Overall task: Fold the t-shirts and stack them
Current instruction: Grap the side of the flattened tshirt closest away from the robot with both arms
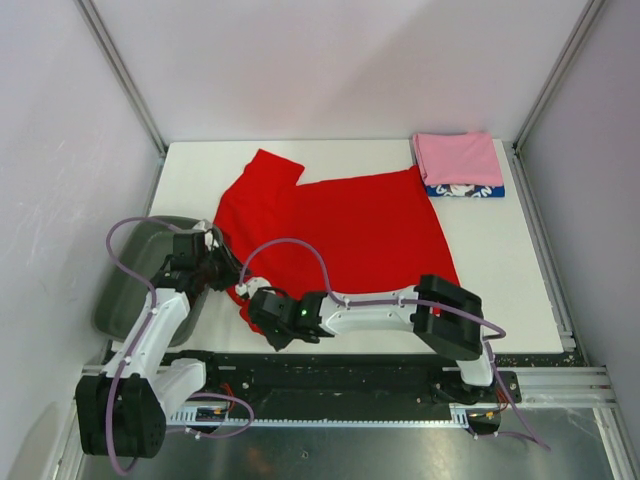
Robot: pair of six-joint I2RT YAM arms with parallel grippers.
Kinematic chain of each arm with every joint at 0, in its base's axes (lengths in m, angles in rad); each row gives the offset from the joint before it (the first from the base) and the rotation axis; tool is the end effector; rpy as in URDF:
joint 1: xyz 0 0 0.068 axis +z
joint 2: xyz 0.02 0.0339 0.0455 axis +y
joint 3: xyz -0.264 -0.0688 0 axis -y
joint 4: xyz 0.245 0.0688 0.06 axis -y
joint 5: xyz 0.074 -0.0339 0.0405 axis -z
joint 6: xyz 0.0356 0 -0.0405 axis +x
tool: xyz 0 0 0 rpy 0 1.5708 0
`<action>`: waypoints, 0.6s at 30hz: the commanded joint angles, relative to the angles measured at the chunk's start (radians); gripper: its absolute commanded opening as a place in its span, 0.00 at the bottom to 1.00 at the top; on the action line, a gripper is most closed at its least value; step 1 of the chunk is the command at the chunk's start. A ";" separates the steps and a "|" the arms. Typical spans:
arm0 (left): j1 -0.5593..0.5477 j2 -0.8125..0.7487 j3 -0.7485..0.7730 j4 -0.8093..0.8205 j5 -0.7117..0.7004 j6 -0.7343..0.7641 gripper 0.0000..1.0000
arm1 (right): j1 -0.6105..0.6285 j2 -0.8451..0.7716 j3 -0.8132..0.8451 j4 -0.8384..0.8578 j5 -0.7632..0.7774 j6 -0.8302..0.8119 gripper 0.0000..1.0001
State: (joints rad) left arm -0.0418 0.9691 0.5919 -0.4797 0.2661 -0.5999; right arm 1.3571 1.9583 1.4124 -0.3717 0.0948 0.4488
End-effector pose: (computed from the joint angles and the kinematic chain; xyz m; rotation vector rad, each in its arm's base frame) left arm 0.1908 -0.0174 0.2148 -0.5637 2.4164 -0.6062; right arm 0.0938 0.4164 0.1951 -1.1021 2.3528 0.6146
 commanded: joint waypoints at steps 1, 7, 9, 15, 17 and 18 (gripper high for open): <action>-0.004 0.003 0.017 0.034 0.014 0.031 0.36 | 0.000 0.030 0.021 0.035 0.042 -0.020 0.26; -0.003 0.008 0.014 0.041 0.018 0.031 0.36 | 0.002 0.054 0.025 0.035 0.073 -0.024 0.30; -0.003 0.009 0.012 0.042 0.021 0.030 0.36 | 0.004 0.059 0.028 0.032 0.089 -0.027 0.31; -0.004 0.013 0.008 0.047 0.028 0.031 0.35 | 0.006 0.086 0.042 0.020 0.098 -0.034 0.33; -0.004 0.014 0.008 0.049 0.030 0.031 0.35 | 0.006 0.094 0.043 0.017 0.099 -0.035 0.34; -0.004 0.014 0.008 0.049 0.031 0.031 0.36 | 0.006 0.096 0.044 0.016 0.102 -0.035 0.34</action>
State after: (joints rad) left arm -0.0418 0.9821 0.5919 -0.4675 0.2718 -0.5938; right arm 1.3575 2.0338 1.4166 -0.3611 0.1642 0.4282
